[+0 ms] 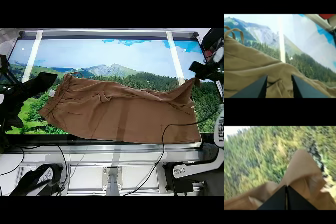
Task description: Fold the clothes and pants, and hang the long-sleeved shirts on hangers.
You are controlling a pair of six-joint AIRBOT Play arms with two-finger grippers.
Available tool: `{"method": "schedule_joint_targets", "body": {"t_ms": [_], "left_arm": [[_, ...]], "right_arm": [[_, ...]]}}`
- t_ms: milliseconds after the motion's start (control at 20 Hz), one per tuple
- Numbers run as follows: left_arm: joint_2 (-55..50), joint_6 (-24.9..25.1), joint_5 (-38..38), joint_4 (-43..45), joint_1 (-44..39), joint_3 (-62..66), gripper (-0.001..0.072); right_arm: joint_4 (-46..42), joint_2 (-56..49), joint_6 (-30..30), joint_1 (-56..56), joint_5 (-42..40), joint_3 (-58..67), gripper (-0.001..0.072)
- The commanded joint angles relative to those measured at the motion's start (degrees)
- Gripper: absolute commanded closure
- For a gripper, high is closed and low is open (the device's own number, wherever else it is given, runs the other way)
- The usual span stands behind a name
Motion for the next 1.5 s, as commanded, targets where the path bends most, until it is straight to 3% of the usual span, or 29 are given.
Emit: {"method": "schedule_joint_targets", "body": {"t_ms": [0, 100, 300, 350, 450, 550, 650, 700, 750, 800, 950, 1050, 1200, 1300, 1400, 1450], "left_arm": [[0.0, 0.1, 1.1, 2.3, 0.1, 0.0, 0.0363], [-0.1, 0.0, 3.7, 4.7, 0.1, 0.0, 0.0363], [-3.0, -0.1, 7.5, 4.8, 0.0, 0.0, 0.0363], [-4.7, -0.1, 7.5, 4.8, -0.2, 0.0, 0.0360], [-9.0, 0.2, 8.6, 4.8, -0.8, 0.0, 0.0339], [-13.4, 3.8, 13.1, 4.7, -0.9, 0.0, 0.0329], [-17.5, 6.6, 17.9, 4.7, -0.9, 0.7, 0.0328], [-19.9, 7.5, 18.3, 4.8, -0.9, 2.3, 0.0328], [-22.2, 8.3, 17.9, 4.7, -0.9, 4.5, 0.0316], [-24.9, 9.0, 17.1, 4.8, -1.0, 7.6, 0.0221], [-33.5, 8.9, 12.8, 4.8, -1.0, 18.8, 0.0207], [-39.5, 8.9, 6.8, 4.8, -1.0, 26.6, 0.0207], [-46.2, 8.1, 4.7, 4.8, -0.7, 34.9, 0.0229], [-49.6, 2.4, 2.7, 7.8, 0.3, 39.1, 0.0240], [-53.4, -3.7, -4.6, 16.5, 1.3, 44.2, 0.0240], [-54.8, -4.3, -7.7, 19.7, 1.6, 46.1, 0.0239]], "right_arm": [[0.0, -7.3, 16.4, 0.0, -15.3, -0.2, 0.0705], [-0.8, -9.5, 22.9, 0.0, -22.3, 0.0, 0.0705], [-0.8, -10.7, 26.5, -0.8, -40.2, 0.5, 0.0700], [-0.8, -10.7, 26.5, -1.3, -42.5, 1.4, 0.0636], [-0.8, -10.6, 26.2, -2.0, -41.6, 4.3, 0.0025], [-0.6, -10.6, 25.3, -2.1, -33.4, 8.6, 0.0028], [0.0, -10.6, 19.1, -2.1, -23.8, 13.0, 0.0037], [1.6, -10.6, 13.2, -2.1, -18.7, 15.3, 0.0183], [3.9, -10.6, 5.7, -2.1, -14.2, 17.4, 0.0387], [6.4, -10.6, -0.3, -2.1, -11.2, 18.9, 0.0371], [16.6, -10.5, -10.8, -2.2, -3.9, 20.9, 0.0364], [25.0, -10.6, -15.4, -2.2, -0.2, 20.6, 0.0300], [30.4, -10.6, -17.4, -2.2, 5.3, 20.6, 0.0194], [30.4, -10.6, -17.4, -2.2, 9.4, 20.6, 0.0182], [30.3, -10.6, -17.5, -2.2, 13.0, 20.6, 0.0135], [30.3, -10.6, -17.5, -2.2, 13.9, 20.6, 0.0135]]}}
